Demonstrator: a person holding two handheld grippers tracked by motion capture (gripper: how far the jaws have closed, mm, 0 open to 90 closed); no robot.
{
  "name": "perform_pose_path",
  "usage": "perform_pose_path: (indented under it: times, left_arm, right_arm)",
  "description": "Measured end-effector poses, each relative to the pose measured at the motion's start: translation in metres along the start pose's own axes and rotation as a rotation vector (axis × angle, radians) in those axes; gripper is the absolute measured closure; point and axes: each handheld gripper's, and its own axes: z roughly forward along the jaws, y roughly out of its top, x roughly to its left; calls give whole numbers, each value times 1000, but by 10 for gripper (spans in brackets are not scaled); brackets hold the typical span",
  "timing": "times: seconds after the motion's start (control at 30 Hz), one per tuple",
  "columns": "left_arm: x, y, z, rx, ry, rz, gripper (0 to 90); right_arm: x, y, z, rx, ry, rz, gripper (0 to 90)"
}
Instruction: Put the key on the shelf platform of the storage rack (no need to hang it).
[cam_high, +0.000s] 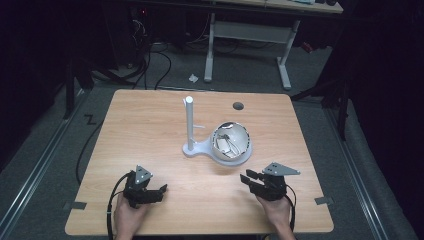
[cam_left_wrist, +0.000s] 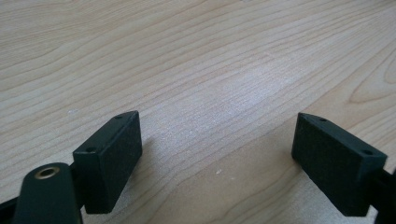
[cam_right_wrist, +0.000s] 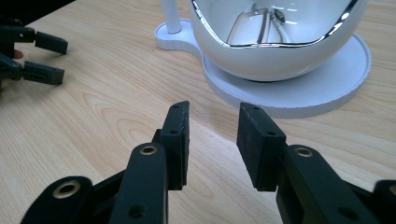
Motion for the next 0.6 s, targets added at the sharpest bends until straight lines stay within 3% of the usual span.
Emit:
perform_pose_path:
  times: [0.6]
  left_arm:
    - [0,0,0,0,0,0,164]
  right_arm:
    - [8,-7,19,57,-10,-25,623]
